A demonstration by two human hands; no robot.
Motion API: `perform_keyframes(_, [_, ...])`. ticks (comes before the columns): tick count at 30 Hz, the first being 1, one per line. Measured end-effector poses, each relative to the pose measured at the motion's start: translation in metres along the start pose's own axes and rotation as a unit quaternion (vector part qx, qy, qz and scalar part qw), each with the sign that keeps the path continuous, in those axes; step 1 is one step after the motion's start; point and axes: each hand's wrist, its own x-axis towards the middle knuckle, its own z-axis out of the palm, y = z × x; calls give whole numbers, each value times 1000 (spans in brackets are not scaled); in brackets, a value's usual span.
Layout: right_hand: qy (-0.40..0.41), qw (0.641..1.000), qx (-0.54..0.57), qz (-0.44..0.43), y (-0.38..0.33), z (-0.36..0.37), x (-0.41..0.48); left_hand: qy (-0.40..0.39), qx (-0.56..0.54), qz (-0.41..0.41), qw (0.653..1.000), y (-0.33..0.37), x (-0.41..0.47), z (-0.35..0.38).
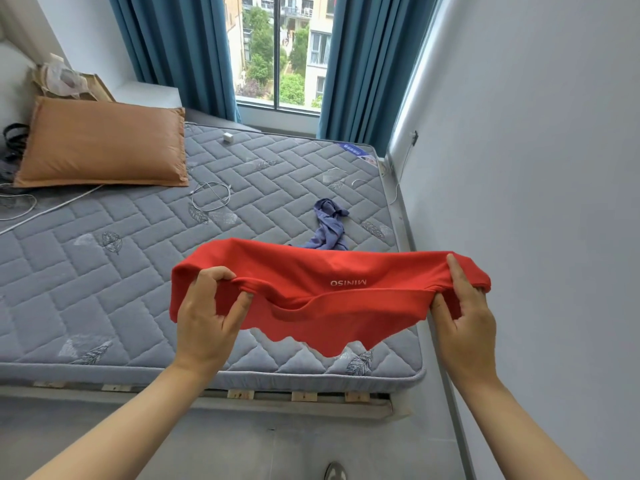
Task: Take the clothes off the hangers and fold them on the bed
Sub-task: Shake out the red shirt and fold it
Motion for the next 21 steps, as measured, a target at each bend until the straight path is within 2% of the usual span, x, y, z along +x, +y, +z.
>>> perform_keyframes(12, [90,995,31,-43,-3,-9,-24,32,-20,69,997,8,-10,-18])
perform_keyframes(16, [76,996,32,-25,4,4,-6,12,2,64,998,-5,3,-3])
perform_keyframes(21, [22,999,22,40,31,41,35,-35,39,15,999,-39,28,34])
